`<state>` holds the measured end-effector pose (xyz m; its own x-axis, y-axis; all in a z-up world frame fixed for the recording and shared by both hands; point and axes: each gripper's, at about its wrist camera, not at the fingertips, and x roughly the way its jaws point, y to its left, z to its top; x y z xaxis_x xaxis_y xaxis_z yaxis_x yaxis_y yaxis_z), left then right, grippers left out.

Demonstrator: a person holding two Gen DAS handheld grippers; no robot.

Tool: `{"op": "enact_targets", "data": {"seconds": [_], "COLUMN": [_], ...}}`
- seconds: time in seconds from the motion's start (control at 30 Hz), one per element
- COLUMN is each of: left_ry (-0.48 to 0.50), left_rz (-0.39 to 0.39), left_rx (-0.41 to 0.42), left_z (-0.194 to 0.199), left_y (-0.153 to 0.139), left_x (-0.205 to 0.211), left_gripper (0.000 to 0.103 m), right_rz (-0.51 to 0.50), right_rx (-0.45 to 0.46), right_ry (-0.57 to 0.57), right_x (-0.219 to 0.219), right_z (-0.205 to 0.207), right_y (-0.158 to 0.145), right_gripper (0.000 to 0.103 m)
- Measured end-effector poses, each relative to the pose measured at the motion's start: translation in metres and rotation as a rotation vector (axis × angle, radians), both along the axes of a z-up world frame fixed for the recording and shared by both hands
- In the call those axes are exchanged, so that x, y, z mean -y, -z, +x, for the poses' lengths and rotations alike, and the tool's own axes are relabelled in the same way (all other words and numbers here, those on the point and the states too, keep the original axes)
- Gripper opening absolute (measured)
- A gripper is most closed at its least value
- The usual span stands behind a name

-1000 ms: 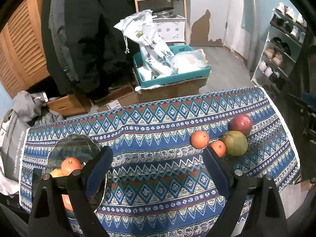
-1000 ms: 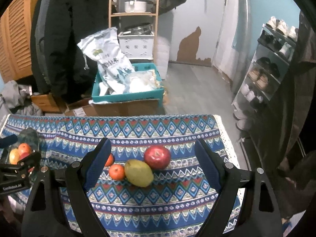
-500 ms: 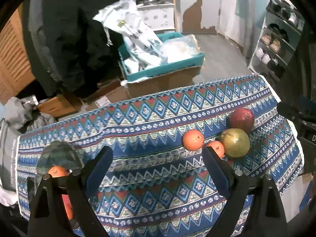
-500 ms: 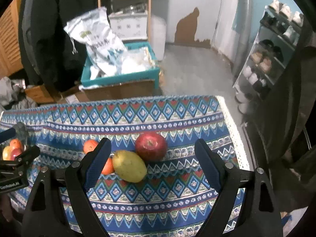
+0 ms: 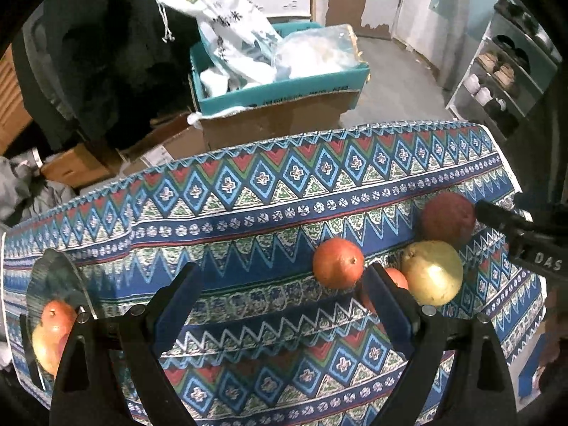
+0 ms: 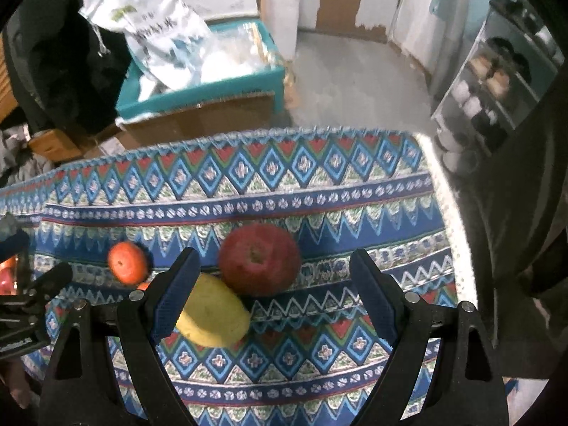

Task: Organize fruits
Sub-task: 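Grasp the second red apple with the right tool while the left tool grasps a large orange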

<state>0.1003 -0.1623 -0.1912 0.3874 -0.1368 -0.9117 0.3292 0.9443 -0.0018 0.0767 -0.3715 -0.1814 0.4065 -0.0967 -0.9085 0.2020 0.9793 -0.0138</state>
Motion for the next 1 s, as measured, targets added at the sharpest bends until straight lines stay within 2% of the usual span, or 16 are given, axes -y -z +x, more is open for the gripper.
{"op": "enact_targets", "data": {"seconds": [0.37, 0.67, 0.77, 0.87, 1.0], "left_ry": [-0.005, -0.009, -0.004, 0.009, 0.031], "left_rz": [0.015, 0.004, -0.005, -0.027, -0.055], "left_rx": [-0.08, -0.131, -0.153, -0.164, -0.178], "left_z": [0.021, 0.031, 0.03, 0.031, 0.032], "left_y": [0.036, 0.058, 0.063, 0.066, 0.069], "left_x": [0.023, 0.033, 0.034, 0.034, 0.037], "left_gripper": [0.093, 0.093, 0.089, 0.085, 0.068], "right_rz": [0.052, 0.115, 0.141, 0.171, 0.158], "right_rx": [-0.109, -0.142, -0.146, -0.147, -0.13], "right_ry": [0.013, 0.028, 0.036, 0.036, 0.031], "right_x": [0.006, 0.011, 0.013, 0.011, 0.006], "right_z": [0.023, 0.03, 0.031, 0.031, 0.033], "right_y": [0.051, 0.075, 0.08, 0.083, 0.084], "right_gripper": [0.085, 0.085, 0.085, 0.08, 0.079]}}
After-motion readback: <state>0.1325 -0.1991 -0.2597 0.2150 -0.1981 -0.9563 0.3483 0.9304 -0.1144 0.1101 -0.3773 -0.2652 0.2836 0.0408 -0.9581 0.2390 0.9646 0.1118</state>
